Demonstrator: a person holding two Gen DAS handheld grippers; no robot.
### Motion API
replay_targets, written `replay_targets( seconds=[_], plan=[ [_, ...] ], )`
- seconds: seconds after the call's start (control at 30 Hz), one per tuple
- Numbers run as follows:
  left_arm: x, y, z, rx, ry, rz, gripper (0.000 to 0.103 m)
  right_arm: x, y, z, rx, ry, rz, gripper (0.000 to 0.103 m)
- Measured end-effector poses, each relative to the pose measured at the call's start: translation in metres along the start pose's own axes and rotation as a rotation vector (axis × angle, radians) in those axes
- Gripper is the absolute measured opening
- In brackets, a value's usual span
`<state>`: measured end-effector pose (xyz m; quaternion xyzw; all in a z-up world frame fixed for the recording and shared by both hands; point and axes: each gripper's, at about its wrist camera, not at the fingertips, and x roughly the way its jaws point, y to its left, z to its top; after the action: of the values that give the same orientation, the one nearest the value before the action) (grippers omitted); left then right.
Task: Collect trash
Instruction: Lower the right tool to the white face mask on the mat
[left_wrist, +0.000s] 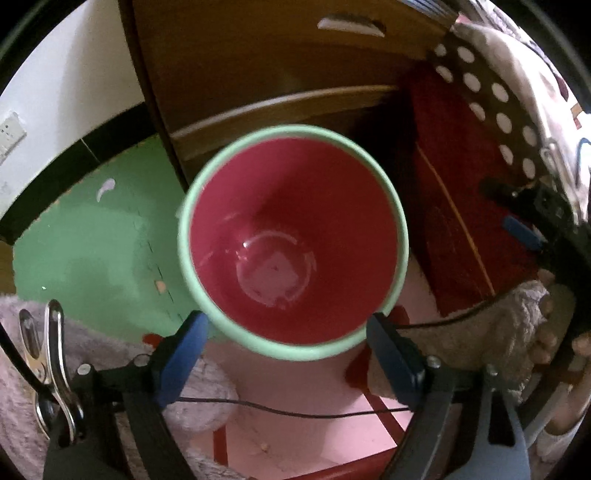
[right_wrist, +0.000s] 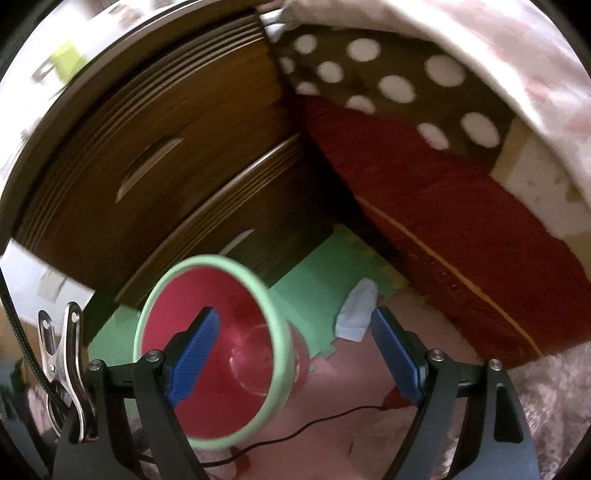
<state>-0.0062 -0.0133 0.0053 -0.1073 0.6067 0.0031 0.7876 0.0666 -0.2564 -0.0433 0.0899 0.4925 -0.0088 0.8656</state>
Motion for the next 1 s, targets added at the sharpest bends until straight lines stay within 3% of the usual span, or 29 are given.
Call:
replay_targets(
  seconds=[0.17, 0.47, 0.67, 0.77, 0.9, 1.0],
  plan=[
    [-0.014, 0.009, 0.007, -0.038, -0.029, 0.003, 0.087, 0.009, -0.019, 0.016, 0.134, 0.036, -0.075, 0.086],
    [-0.04, 0.034, 0.028, -0.068, -0.041, 0.037, 0.082, 0.047, -0.034, 0.033, 0.206, 0.08, -0.179, 0.086],
    [-0.05, 0.05, 0.037, -0.087, -0.07, 0.021, 0.082, 0.103, -0.045, 0.036, 0.244, 0.196, -0.261, 0.086],
    [-0.052, 0.057, 0.04, -0.095, -0.079, 0.032, 0.082, 0.143, -0.055, 0.033, 0.292, 0.297, -0.222, 0.086],
    [-0.057, 0.073, 0.042, -0.139, -0.078, 0.015, 0.079, 0.19, -0.067, 0.019, 0.309, 0.387, -0.247, 0.086],
    [-0.058, 0.083, 0.044, -0.157, -0.09, 0.033, 0.079, 0.213, -0.081, 0.008, 0.363, 0.433, -0.215, 0.086]
  ],
)
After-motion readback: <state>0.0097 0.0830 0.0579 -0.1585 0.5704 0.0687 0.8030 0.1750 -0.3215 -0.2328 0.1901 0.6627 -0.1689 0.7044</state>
